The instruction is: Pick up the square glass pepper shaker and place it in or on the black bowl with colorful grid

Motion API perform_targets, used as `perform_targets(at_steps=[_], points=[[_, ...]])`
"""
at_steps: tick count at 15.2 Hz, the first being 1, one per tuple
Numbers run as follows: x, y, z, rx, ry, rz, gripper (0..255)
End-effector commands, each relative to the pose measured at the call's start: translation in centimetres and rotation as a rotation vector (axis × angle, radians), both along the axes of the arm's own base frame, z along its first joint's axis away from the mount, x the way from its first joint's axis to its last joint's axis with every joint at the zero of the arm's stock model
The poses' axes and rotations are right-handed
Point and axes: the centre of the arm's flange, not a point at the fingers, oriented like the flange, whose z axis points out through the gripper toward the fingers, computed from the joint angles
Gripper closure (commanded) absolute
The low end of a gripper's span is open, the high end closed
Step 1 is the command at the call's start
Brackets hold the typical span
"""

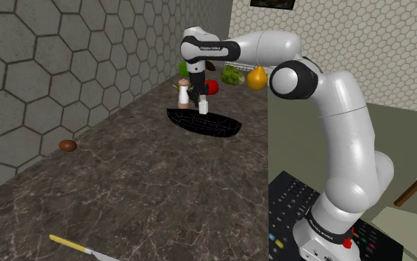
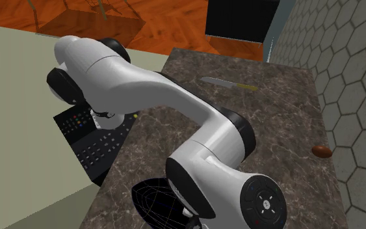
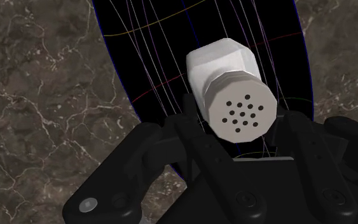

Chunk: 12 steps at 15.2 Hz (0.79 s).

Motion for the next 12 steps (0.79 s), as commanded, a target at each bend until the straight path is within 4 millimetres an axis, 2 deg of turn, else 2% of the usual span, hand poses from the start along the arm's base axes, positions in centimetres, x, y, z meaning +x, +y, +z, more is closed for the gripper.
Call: perform_targets(at_steps=[1,7,8,12], points=[[0.03,0.02,-0.65,0.000,-0.001,0.000,255],[0.04,0.02,-0.65,0.000,-0.001,0.000,255],[0.04,0.02,-0.65,0.000,-0.001,0.000,0],[0.04,0.02,-0.65,0.000,-0.001,0.000,0]])
